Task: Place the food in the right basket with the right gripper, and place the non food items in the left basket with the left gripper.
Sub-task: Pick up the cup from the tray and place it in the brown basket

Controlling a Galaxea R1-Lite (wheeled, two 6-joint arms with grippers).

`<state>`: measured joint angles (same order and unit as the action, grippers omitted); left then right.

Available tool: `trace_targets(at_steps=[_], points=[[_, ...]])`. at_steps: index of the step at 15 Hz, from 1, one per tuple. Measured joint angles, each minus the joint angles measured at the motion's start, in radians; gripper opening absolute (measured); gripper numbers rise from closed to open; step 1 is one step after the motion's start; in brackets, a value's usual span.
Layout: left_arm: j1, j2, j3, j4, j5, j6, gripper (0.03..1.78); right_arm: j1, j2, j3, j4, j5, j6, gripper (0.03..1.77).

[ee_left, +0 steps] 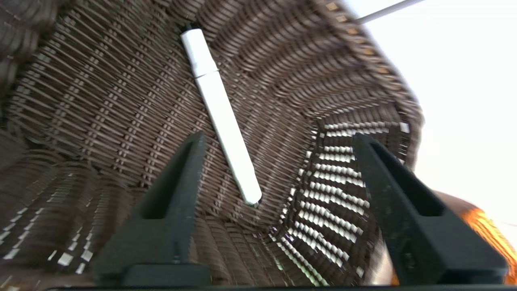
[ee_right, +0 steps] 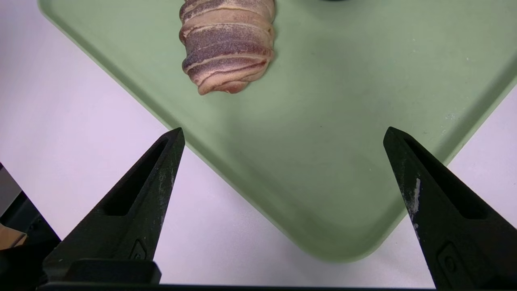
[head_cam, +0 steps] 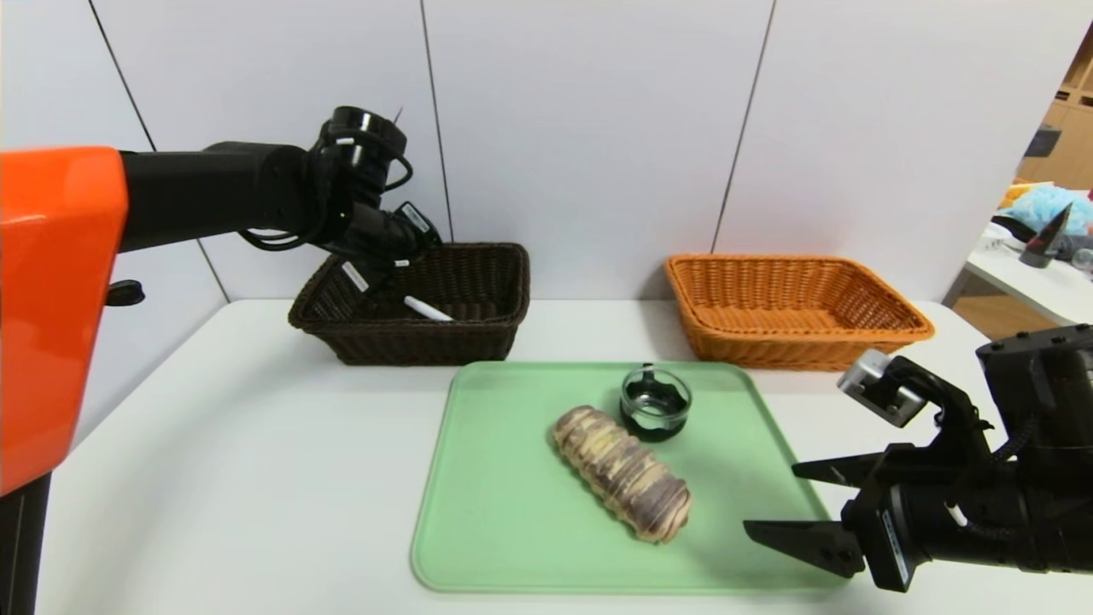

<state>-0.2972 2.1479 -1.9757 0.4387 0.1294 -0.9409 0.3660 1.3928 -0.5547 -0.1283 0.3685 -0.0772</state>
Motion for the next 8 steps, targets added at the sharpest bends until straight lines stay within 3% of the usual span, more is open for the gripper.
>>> trace_targets(at_steps=[8], points=[[-0.119,-0.177,0.009,0.237,-0.004,0.019,1.57,-0.001,-0.007,0.003,-0.060,0.000,0.003,1.70]])
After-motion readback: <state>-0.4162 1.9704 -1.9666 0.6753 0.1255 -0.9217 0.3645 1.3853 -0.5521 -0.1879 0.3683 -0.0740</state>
